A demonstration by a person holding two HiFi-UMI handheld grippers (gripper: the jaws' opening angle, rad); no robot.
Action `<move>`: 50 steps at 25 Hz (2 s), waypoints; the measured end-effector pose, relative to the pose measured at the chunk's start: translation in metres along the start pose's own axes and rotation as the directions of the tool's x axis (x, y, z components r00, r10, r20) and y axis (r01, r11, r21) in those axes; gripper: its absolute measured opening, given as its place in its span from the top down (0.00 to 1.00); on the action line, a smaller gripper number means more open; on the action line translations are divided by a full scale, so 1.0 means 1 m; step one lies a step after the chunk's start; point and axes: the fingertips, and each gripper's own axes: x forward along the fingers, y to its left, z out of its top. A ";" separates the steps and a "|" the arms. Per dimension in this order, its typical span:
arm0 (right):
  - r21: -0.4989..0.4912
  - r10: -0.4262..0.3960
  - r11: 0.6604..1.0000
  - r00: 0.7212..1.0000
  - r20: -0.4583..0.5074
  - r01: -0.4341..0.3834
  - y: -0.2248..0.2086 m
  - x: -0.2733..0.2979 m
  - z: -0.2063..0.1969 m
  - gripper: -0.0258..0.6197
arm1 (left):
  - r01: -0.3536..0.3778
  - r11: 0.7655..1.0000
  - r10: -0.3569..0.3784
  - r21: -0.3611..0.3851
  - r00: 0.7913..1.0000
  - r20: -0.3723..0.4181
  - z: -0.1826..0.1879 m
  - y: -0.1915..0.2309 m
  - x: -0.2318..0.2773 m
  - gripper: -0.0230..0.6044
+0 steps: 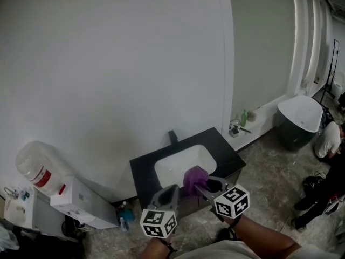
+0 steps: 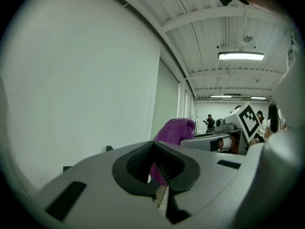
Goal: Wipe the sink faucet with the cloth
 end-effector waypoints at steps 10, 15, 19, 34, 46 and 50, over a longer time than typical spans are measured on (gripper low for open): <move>0.031 0.050 0.998 0.998 -0.039 -0.049 -0.077 0.082 -0.003 0.80 | -0.054 0.998 0.054 -0.026 0.998 -0.028 -0.007 0.062 0.083 0.95; 0.050 0.100 0.994 0.993 -0.065 -0.096 -0.158 0.143 0.002 0.80 | -0.100 0.994 0.098 -0.046 0.994 -0.053 -0.009 0.099 0.173 0.95; 0.076 0.148 0.987 0.983 -0.112 -0.140 -0.215 0.186 -0.001 0.80 | -0.142 0.987 0.135 -0.080 0.987 -0.085 -0.012 0.125 0.242 0.95; 0.022 0.051 0.999 0.939 -0.340 -0.046 -0.335 0.385 -0.114 0.80 | -0.252 0.949 0.214 -0.188 0.956 -0.198 -0.061 0.214 0.318 0.95; -0.010 -0.055 0.998 0.894 -0.444 0.056 -0.356 0.449 -0.189 0.80 | -0.216 0.951 0.162 -0.224 0.958 -0.236 -0.089 0.260 0.325 0.95; -0.003 -0.038 0.999 0.875 -0.483 0.042 -0.343 0.419 -0.200 0.81 | -0.190 0.955 0.133 -0.229 0.961 -0.243 -0.091 0.258 0.330 0.95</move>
